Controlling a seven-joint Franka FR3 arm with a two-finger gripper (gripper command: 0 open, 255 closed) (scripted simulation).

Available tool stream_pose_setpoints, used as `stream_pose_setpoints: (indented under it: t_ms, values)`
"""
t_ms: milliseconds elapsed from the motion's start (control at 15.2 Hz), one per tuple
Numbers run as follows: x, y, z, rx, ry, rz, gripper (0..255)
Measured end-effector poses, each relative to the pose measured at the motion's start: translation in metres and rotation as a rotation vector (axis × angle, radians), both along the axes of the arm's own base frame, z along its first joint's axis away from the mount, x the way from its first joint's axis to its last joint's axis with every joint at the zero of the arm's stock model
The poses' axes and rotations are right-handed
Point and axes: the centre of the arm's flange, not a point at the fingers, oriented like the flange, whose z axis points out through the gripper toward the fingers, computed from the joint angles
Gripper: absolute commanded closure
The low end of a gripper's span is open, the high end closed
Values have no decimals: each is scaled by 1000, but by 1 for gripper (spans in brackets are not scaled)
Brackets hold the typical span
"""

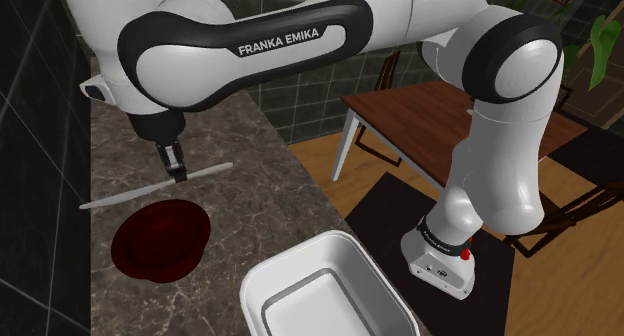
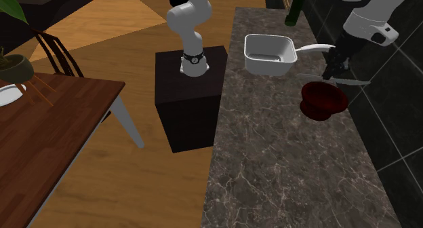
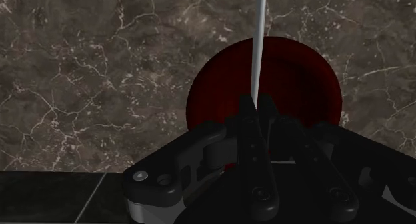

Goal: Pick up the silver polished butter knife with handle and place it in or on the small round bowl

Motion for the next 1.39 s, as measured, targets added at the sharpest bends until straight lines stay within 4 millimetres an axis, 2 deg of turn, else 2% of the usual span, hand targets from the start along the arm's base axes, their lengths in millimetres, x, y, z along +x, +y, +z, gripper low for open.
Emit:
stream_pose_setpoints:
  t_ms: [132,330,1386]
  values:
    - [-12,27,4,0,0,0,255]
    - [-19,46,-2,0,0,-1,255]
    - [-21,49,-86,0,0,-2,255]
